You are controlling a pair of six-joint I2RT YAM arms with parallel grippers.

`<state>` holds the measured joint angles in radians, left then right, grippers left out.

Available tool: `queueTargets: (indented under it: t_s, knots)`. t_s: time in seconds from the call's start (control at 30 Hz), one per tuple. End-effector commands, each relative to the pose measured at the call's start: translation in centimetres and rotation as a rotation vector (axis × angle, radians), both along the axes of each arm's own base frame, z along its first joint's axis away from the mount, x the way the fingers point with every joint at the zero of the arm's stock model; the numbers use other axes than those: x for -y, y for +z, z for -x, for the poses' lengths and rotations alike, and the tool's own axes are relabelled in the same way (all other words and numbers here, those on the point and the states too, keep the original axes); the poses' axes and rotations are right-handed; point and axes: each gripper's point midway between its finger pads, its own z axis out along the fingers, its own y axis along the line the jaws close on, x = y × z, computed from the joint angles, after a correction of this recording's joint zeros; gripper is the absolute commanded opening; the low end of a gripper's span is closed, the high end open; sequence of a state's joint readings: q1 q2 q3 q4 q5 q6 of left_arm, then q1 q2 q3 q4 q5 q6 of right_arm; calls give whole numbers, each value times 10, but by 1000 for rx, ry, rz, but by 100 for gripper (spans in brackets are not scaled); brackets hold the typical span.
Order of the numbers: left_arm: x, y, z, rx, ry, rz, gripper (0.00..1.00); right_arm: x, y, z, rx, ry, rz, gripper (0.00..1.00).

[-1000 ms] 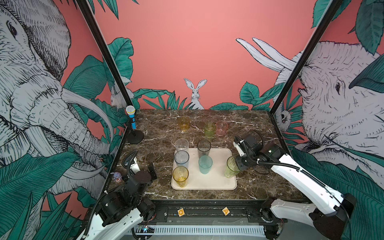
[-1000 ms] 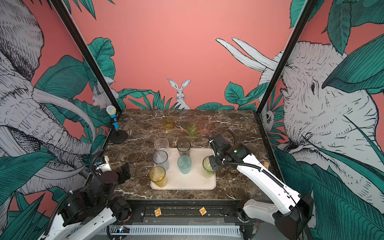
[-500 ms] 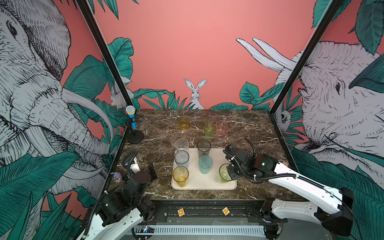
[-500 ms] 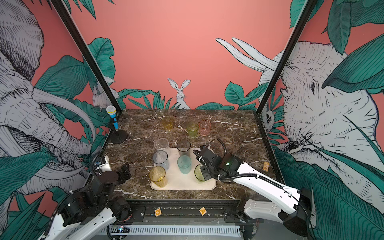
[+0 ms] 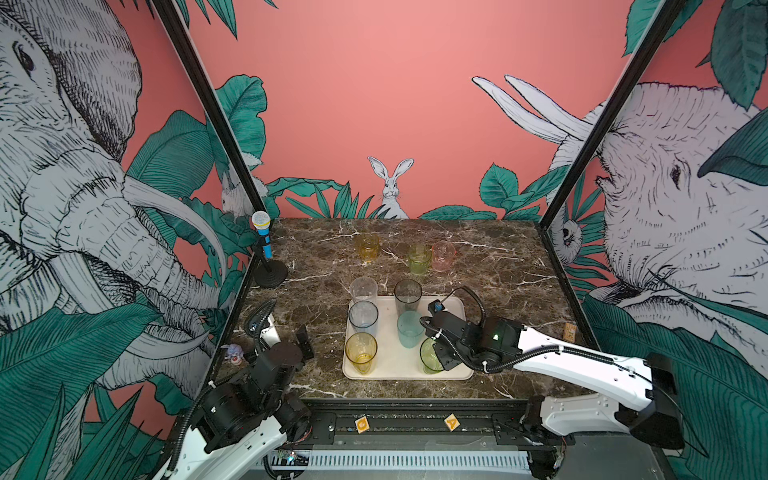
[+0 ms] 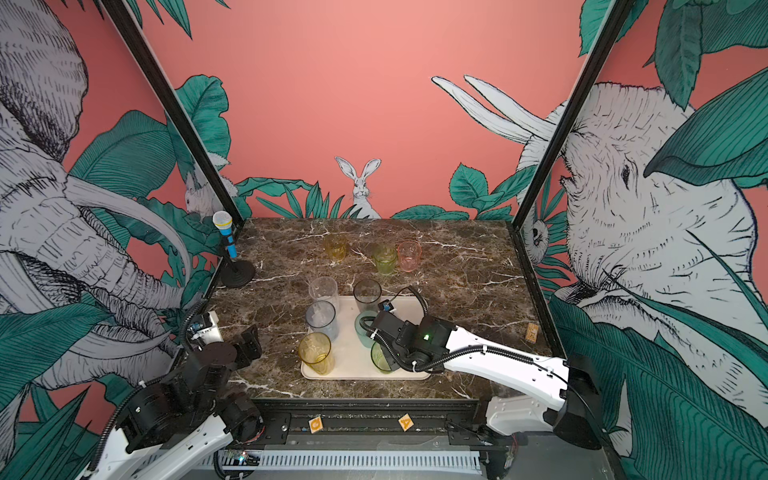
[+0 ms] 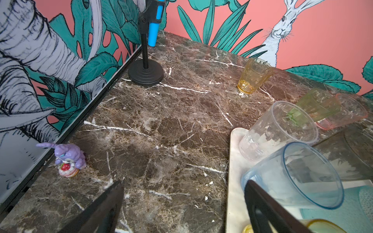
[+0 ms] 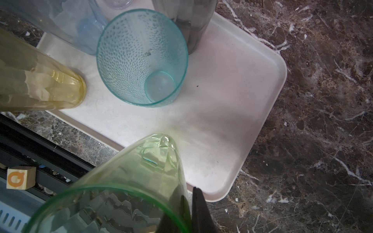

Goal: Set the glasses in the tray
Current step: 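Lower the tall green cup onto the tray's near corner beside the teal cup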

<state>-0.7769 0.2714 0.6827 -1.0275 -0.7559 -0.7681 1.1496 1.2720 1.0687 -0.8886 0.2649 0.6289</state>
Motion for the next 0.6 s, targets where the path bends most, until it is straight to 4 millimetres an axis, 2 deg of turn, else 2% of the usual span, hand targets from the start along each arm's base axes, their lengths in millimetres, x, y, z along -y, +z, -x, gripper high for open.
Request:
queueTargets:
  t_s: [0.0,0.57]
  knots:
    - [-4,-4,2,-8,21,3,94,-12,13,-8,48,-27,-48,0]
    - [-3,-5,2,-5,13,16,94,-42,-7,-10,32,4,-54,0]
